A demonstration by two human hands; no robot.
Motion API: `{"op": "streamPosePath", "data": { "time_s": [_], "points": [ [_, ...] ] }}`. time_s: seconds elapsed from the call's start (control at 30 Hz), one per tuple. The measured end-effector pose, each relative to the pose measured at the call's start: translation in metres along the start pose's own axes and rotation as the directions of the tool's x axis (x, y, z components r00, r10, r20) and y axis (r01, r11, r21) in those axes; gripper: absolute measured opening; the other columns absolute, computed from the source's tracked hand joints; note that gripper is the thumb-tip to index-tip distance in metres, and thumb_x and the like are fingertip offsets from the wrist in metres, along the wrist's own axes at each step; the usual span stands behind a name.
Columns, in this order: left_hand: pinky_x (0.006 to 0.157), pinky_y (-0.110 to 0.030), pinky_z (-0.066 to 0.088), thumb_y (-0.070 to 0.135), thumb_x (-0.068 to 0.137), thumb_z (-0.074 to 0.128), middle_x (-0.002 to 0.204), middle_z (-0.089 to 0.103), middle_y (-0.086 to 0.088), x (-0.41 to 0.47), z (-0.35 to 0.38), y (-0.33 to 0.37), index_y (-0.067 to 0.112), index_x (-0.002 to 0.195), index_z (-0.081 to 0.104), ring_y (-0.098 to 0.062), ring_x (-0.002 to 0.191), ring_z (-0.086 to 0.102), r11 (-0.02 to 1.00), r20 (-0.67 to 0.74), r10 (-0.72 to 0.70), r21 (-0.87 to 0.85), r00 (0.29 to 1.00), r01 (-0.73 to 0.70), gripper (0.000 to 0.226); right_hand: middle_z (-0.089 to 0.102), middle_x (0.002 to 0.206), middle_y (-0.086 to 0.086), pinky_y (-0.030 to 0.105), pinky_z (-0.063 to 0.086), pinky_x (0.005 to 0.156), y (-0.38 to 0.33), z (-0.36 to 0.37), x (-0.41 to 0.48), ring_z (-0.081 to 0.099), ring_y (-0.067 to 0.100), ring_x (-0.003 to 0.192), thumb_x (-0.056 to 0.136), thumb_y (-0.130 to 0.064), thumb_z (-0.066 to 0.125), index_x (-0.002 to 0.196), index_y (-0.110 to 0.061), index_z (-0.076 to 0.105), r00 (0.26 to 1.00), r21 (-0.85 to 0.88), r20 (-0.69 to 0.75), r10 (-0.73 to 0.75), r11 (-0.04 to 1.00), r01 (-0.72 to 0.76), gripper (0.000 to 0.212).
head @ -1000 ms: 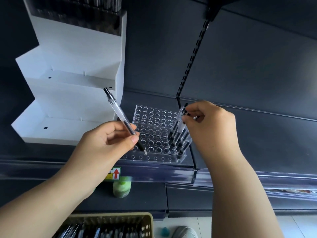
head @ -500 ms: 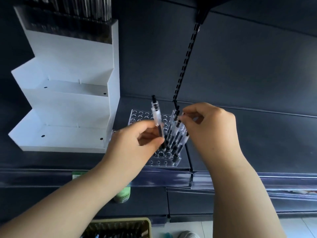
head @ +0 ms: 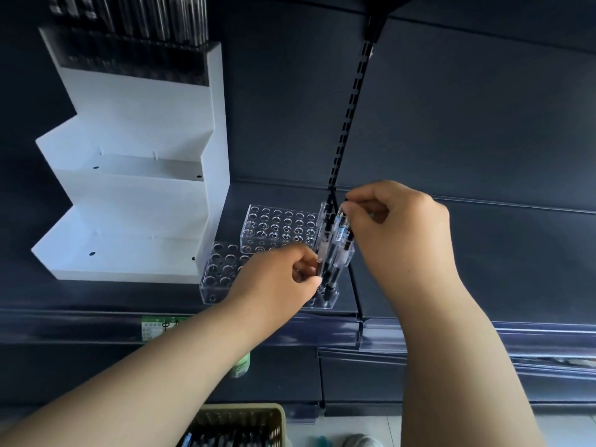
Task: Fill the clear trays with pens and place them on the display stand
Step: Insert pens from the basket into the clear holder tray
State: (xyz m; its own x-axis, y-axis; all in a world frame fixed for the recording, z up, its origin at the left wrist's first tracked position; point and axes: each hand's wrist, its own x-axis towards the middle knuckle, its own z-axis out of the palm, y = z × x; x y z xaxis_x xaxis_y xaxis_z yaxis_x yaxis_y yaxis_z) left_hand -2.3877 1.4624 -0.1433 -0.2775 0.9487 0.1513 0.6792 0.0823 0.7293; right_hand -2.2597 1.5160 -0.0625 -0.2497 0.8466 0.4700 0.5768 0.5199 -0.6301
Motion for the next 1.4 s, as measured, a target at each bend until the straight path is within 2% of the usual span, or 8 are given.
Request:
{"op": "streamPosePath", "data": {
  "time_s": [0.37,0.7,0.87,0.97,1.1,1.2,1.3,1.4],
  "points": [
    [0.072,-0.028,0.054,0.040,0.080,0.064,0.072,0.063,0.024,0.001,-0.001,0.006,0.041,0.072,0.055,0.005,0.069,0.059,0.999,0.011,-0.023,0.041,1.000,0.023,0.013,0.055,0.068,-0.024,-0.001,0.038,0.062,0.000,-0.002,-0.001,0.055,-0.008,0.068,0.084,-0.018,0.064,0.090,-0.024,0.070,1.000,-0.001,0.017,-0.001,1.000,0.001,0.010],
    [0.072,-0.025,0.054,0.033,0.081,0.066,0.072,0.061,0.020,-0.002,0.001,0.003,0.039,0.070,0.051,0.003,0.071,0.060,0.999,0.004,-0.023,0.024,1.000,0.023,0.020,0.057,0.067,-0.022,0.004,0.041,0.059,-0.003,0.000,-0.001,0.057,-0.005,0.068,0.085,-0.021,0.063,0.087,-0.025,0.069,0.998,-0.024,0.062,0.010,1.000,-0.009,0.008],
    [0.066,-0.012,0.047,0.037,0.081,0.067,0.073,0.062,0.019,0.000,0.002,-0.001,0.035,0.078,0.058,0.006,0.070,0.057,0.999,0.016,-0.036,0.002,0.999,0.036,0.010,0.059,0.069,-0.019,0.010,0.043,0.060,-0.006,0.000,-0.002,0.059,0.001,0.070,0.085,-0.021,0.062,0.086,-0.026,0.069,0.998,-0.029,0.062,0.014,1.000,-0.012,0.008],
    [0.071,-0.019,0.049,0.039,0.081,0.068,0.076,0.061,0.020,-0.002,-0.003,-0.002,0.031,0.092,0.063,0.002,0.071,0.057,0.999,0.028,-0.029,0.017,0.999,0.028,0.014,0.060,0.069,-0.017,0.013,0.044,0.061,-0.012,-0.003,-0.004,0.059,0.005,0.069,0.086,-0.020,0.061,0.088,-0.024,0.069,0.999,-0.052,0.046,-0.025,0.998,0.028,0.009],
    [0.081,-0.027,0.048,0.042,0.086,0.058,0.095,0.061,0.019,-0.024,-0.026,-0.010,0.033,0.108,0.061,-0.005,0.089,0.057,0.971,-0.042,0.054,0.234,0.998,-0.043,0.024,0.066,0.075,-0.005,0.029,0.049,0.069,-0.024,-0.006,-0.018,0.060,0.019,0.078,0.086,-0.017,0.060,0.091,-0.018,0.070,0.990,-0.114,-0.001,-0.141,0.984,0.140,0.011],
    [0.081,-0.031,0.044,0.037,0.088,0.056,0.107,0.065,0.009,-0.055,-0.052,-0.021,0.030,0.114,0.060,-0.017,0.099,0.058,0.852,-0.058,0.202,0.503,0.978,-0.146,0.028,0.066,0.076,0.004,0.035,0.050,0.066,-0.034,0.000,-0.040,0.057,0.025,0.077,0.086,-0.015,0.059,0.089,-0.014,0.070,0.975,-0.183,0.033,-0.222,0.957,0.224,0.012],
    [0.069,-0.038,0.050,0.022,0.072,0.077,0.088,0.072,-0.002,-0.093,-0.078,-0.035,0.017,0.099,0.071,-0.028,0.080,0.066,0.740,-0.020,0.291,0.638,0.957,-0.211,0.028,0.065,0.080,0.006,0.036,0.050,0.066,-0.042,0.016,-0.066,0.055,0.026,0.082,0.089,-0.017,0.055,0.092,-0.013,0.068,0.947,-0.222,0.212,-0.241,0.932,0.287,0.015],
    [0.061,-0.037,0.051,0.020,0.064,0.083,0.075,0.070,-0.003,-0.136,-0.094,-0.053,0.015,0.088,0.074,-0.029,0.070,0.066,0.698,-0.021,0.249,0.697,0.968,-0.164,0.026,0.063,0.086,0.005,0.036,0.050,0.068,-0.049,0.037,-0.092,0.054,0.026,0.085,0.091,-0.021,0.048,0.094,-0.013,0.065,0.889,-0.276,0.403,-0.218,0.897,0.346,0.019]
  ]
}}
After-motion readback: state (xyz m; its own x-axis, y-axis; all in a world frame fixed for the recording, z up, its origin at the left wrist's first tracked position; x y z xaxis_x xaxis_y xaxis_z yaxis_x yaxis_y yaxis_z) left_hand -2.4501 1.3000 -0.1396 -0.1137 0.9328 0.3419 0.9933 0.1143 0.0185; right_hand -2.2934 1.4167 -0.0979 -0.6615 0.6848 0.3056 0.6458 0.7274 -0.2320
